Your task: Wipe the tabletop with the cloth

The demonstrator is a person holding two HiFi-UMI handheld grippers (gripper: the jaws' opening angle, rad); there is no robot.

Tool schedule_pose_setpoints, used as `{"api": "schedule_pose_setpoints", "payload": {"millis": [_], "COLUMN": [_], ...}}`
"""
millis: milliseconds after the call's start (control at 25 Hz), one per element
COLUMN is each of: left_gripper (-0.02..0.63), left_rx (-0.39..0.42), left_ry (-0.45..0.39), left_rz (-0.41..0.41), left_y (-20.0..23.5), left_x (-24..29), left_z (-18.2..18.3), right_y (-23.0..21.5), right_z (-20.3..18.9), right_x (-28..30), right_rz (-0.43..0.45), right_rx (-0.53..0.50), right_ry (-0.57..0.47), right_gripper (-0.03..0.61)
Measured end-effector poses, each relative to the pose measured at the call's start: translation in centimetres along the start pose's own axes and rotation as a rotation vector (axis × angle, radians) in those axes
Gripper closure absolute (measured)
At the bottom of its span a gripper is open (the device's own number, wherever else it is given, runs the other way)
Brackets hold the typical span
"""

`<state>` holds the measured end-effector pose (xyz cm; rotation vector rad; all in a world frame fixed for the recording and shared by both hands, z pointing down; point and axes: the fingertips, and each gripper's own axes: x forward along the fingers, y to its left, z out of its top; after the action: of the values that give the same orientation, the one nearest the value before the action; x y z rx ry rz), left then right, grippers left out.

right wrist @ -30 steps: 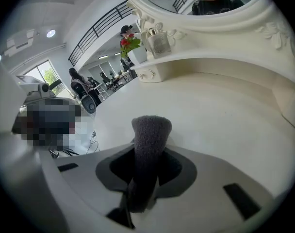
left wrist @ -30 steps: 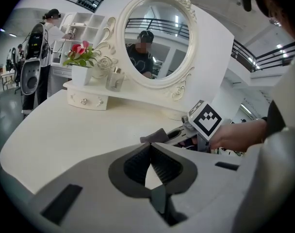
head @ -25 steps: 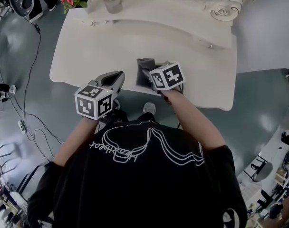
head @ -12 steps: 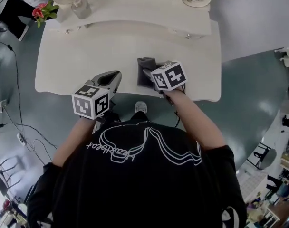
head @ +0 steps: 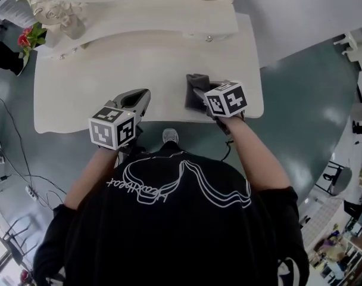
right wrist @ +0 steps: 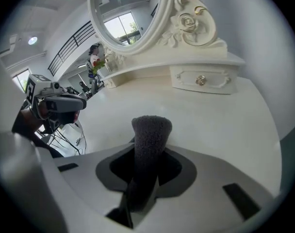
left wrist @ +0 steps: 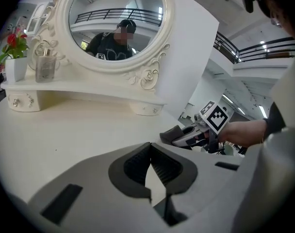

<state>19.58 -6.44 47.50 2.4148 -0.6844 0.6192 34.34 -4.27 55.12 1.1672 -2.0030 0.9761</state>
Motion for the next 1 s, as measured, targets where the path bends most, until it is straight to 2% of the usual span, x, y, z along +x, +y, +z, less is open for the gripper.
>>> {"api": "schedule_pose_setpoints", "payload": {"millis": [520,1000], "left_gripper": [0.611,0.611], "left_rx": [0.053,0.057], "left_ry": [0.042,0.05], "left_rz": [-0.094,-0.101], "left_y": [-3.8,-4.1], "left_x": [4.3,4.7], "left_z": [0.6,0.8], "right_y": [-9.6,-18.1], "right_z": [-6.2,-11.7], "right_x": [-7.6,-14.8], "right_rz": [-0.163,-0.404], "right_rx": [0.172,0.249], "right_ry": [-0.039,-0.007], "right_gripper": [0.486,0.488]}}
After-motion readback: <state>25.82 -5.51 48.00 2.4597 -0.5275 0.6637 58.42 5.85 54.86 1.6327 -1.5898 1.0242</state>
